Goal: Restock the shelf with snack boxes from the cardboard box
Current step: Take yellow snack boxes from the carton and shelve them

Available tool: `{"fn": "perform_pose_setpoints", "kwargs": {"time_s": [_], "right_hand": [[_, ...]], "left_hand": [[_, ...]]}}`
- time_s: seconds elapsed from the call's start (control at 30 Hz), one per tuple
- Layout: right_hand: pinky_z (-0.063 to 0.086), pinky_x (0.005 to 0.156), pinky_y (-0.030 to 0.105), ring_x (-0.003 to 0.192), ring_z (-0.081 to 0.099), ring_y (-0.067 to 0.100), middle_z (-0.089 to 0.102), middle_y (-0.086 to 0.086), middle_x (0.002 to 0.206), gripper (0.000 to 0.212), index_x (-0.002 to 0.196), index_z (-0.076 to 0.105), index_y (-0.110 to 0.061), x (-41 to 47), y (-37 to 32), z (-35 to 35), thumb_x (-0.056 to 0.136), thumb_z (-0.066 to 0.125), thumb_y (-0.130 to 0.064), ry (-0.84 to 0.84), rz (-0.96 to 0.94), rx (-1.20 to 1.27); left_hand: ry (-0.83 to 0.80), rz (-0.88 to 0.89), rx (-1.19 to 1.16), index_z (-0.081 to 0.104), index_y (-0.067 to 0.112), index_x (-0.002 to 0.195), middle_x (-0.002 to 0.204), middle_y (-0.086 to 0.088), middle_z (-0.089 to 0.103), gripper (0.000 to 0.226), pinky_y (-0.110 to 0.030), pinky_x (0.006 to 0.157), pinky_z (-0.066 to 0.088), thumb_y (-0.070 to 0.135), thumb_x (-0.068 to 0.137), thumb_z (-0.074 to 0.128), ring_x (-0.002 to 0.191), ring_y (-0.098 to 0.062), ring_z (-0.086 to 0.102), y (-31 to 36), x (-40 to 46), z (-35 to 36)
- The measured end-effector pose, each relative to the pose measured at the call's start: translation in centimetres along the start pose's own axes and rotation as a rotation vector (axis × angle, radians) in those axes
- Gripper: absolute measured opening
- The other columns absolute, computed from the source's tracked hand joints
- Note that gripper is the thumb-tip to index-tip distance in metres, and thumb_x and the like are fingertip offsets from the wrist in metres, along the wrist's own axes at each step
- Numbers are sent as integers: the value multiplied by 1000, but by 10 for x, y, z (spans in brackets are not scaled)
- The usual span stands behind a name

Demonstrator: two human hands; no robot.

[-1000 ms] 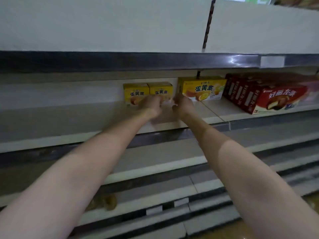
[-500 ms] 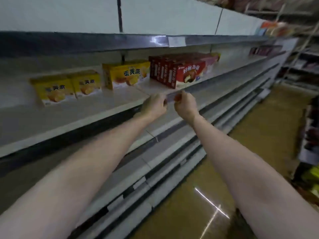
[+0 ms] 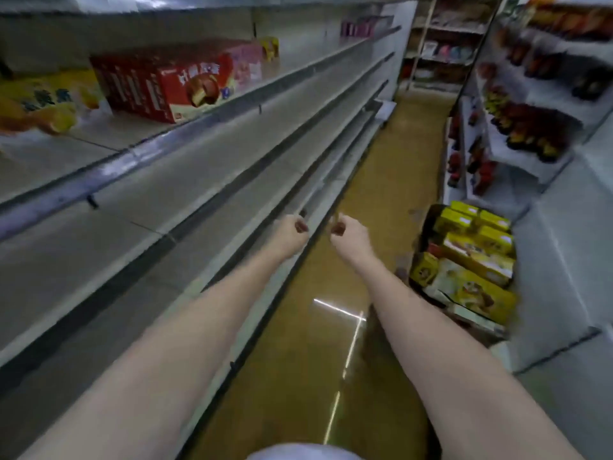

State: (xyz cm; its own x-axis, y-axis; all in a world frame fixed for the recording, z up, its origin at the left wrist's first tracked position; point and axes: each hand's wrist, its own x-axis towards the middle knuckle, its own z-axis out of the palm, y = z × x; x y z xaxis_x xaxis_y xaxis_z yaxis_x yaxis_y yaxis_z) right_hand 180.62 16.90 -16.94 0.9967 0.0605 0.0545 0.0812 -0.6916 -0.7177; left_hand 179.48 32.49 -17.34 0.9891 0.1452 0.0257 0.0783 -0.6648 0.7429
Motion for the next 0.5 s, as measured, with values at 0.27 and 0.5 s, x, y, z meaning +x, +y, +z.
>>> {"fn": "perform_pose_setpoints", "kwargs": {"time_s": [0.27,0.5], "right_hand": [[48,81,31,95,61,20,67,0,96,10,97,67,-17,-56,163,-86,89,63,-21,16,218,-91],[42,76,28,98,61,21,67,1,103,13,100,64,-20,-91,256,-146,88,68,-19,93,330,-39]], "left_hand": [[-134,-75,-117,72,13,87,80,-5,65,6,-31,74,51,12,81,70,85,-26,65,59,-39,163],[-230,-110,-196,70,21,84,85,-3,72,5,-33,76,54,17,82,71,85,-23,68,118,-60,251]]}}
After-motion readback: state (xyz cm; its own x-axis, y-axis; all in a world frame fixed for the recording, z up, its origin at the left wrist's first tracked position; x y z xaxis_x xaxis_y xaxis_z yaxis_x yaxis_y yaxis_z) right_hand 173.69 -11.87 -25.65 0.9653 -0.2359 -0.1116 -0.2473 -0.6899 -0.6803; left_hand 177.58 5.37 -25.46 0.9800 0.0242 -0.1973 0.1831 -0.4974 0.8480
